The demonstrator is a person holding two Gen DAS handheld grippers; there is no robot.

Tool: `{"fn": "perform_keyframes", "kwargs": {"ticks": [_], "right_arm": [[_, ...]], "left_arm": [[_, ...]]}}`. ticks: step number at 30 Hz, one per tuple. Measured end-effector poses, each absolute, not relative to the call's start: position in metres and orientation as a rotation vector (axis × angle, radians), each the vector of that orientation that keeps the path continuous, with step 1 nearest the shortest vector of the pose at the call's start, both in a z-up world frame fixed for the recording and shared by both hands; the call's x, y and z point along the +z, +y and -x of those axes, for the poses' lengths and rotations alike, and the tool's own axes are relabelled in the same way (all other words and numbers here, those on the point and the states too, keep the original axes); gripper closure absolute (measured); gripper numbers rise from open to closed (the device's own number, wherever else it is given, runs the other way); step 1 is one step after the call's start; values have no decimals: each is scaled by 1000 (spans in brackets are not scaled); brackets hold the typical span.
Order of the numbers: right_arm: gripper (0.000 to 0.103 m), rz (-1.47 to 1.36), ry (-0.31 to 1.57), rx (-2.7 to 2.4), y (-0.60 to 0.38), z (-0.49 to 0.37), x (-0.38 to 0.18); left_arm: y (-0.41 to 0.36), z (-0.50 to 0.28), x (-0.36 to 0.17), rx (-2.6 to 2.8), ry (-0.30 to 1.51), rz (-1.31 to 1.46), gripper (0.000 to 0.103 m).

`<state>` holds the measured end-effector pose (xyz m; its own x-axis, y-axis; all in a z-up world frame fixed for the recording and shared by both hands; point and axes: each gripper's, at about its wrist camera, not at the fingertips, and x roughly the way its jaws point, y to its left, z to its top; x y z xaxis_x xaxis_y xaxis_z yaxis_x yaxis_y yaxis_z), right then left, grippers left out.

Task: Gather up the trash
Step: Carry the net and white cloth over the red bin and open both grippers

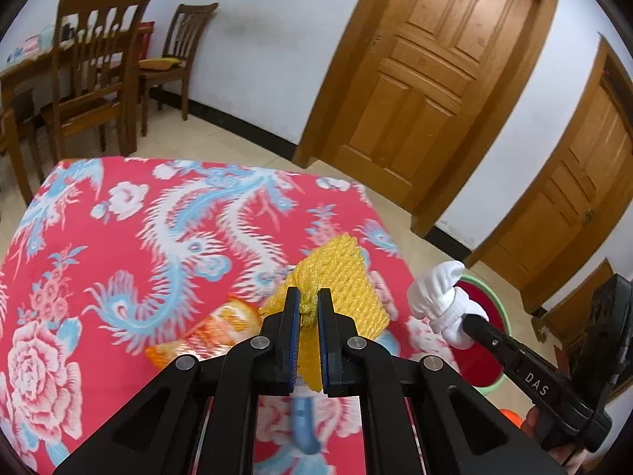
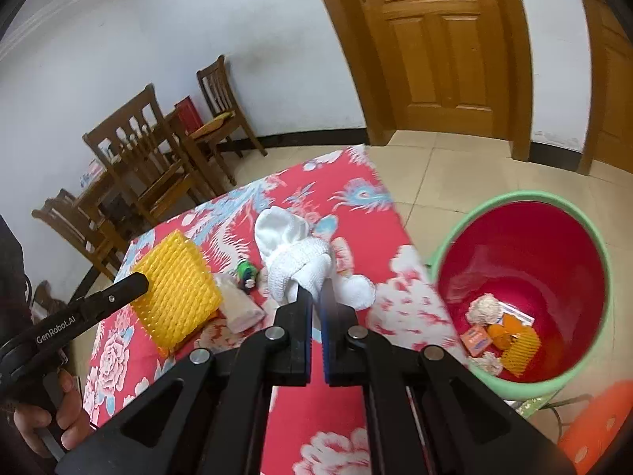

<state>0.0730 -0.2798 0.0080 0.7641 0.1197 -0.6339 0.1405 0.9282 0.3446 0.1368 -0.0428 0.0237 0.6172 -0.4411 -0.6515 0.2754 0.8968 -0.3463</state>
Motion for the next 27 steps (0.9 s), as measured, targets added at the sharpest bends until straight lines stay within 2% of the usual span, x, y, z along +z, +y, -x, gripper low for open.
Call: {"fn": "perform_keyframes", "kwargs": {"ticks": [16,27], "right_arm": [[97,-488,646,-205,-366,-12,9],[97,-542,657,-294,-412,9,-11]], "left_arm": [[-146,-116,41,-589,813,105,95],[-213,-110,21,-667,861,37,95]]}}
